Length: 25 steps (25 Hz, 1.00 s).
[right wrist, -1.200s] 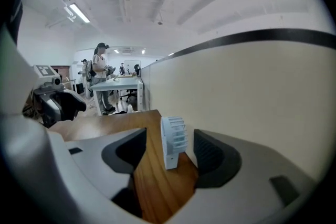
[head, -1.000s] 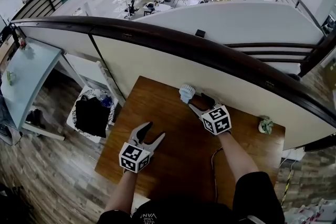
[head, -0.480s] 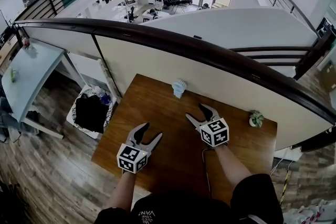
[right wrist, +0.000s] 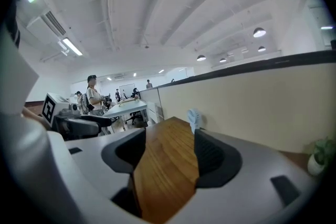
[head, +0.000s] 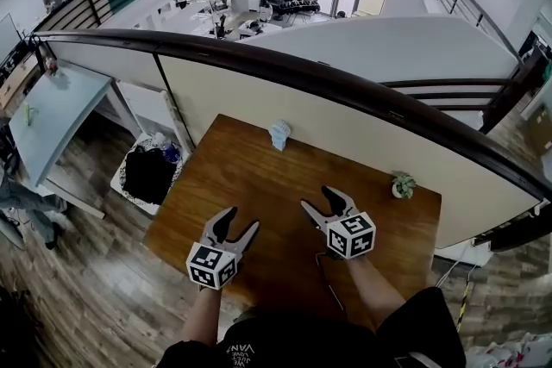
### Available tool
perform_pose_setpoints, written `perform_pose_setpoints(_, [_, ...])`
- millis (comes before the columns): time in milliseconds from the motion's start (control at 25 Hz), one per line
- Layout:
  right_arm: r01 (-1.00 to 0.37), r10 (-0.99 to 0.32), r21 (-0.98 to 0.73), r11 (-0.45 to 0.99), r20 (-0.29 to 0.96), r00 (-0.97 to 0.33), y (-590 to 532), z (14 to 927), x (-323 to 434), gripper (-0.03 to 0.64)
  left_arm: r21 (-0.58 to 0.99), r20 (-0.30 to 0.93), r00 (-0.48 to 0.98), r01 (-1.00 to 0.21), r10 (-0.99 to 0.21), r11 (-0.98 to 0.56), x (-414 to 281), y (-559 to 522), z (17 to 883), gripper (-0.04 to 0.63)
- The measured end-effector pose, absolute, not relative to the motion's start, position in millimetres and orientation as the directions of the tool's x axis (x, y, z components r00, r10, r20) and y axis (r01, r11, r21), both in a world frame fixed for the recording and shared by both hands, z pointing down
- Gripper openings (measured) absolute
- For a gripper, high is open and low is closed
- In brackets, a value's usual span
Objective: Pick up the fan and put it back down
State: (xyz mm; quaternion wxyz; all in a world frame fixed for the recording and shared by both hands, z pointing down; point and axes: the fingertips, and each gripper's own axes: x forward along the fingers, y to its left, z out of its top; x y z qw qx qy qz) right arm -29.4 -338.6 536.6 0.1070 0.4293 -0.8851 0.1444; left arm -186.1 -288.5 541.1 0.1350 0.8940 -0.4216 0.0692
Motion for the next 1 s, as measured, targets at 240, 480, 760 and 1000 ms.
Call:
perform_pose_setpoints(240, [-0.777,-0.720,-0.213,0.593,0.291,-0.629,-288,529,-5,0.259,0.206,0.229,0.615,-0.788,-0.754,-0.580,-162,-243,534,0.250])
perform_pose_setpoints(480, [-0.766,-0.712,-0.233,0.600,0.280,-0.643,-243,526,22,0.259,0.220,0.227,0.571,-0.819,-0.789,-0.529,-144,-199,535,0.250])
perform_pose_setpoints(760, [-0.746,-0.689,-0.222,0.628,0.288,-0.665,-200,527,43,0.259,0.231,0.231,0.513,-0.854,-0.827,-0.466,-127,-154,543,0.250])
perform_pose_setpoints(1000, [-0.740,-0.679,-0.237,0.630,0.295,-0.673,-166,533,59,0.258,0.238,0.241,0.484,-0.870,-0.841,-0.432,-115,-120,548,0.250])
